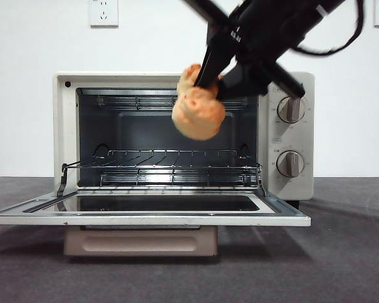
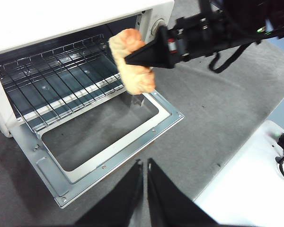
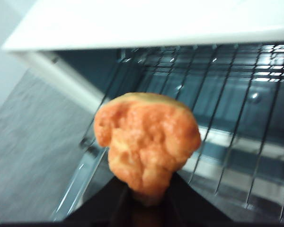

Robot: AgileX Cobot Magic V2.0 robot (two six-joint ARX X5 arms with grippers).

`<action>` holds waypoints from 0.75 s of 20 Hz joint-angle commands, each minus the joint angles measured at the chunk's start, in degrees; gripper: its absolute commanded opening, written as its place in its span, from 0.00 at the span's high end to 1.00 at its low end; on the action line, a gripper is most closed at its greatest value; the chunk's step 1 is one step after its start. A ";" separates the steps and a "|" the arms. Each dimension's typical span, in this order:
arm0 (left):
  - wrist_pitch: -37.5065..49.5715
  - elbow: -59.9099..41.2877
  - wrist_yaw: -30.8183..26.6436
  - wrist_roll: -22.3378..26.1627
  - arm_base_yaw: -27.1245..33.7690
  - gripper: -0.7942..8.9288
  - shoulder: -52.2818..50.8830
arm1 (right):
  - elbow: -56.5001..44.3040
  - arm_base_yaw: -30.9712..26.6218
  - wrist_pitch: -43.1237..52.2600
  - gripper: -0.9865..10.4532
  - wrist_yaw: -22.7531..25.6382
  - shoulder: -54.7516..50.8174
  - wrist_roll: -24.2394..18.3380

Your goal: The left arm flap open the oven, the right arm pick bread and place it into oven, the left arm flap close the oven

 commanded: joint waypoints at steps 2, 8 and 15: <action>0.61 1.16 -0.22 0.63 -0.48 0.90 0.22 | 0.81 0.55 3.87 0.89 2.71 3.39 1.31; 0.61 1.16 -0.22 0.70 -0.48 0.90 0.22 | 0.81 0.48 8.11 0.89 8.26 6.23 2.64; 0.57 1.20 -0.22 0.63 -0.48 0.90 0.22 | 0.83 0.39 10.95 0.88 13.00 8.48 2.93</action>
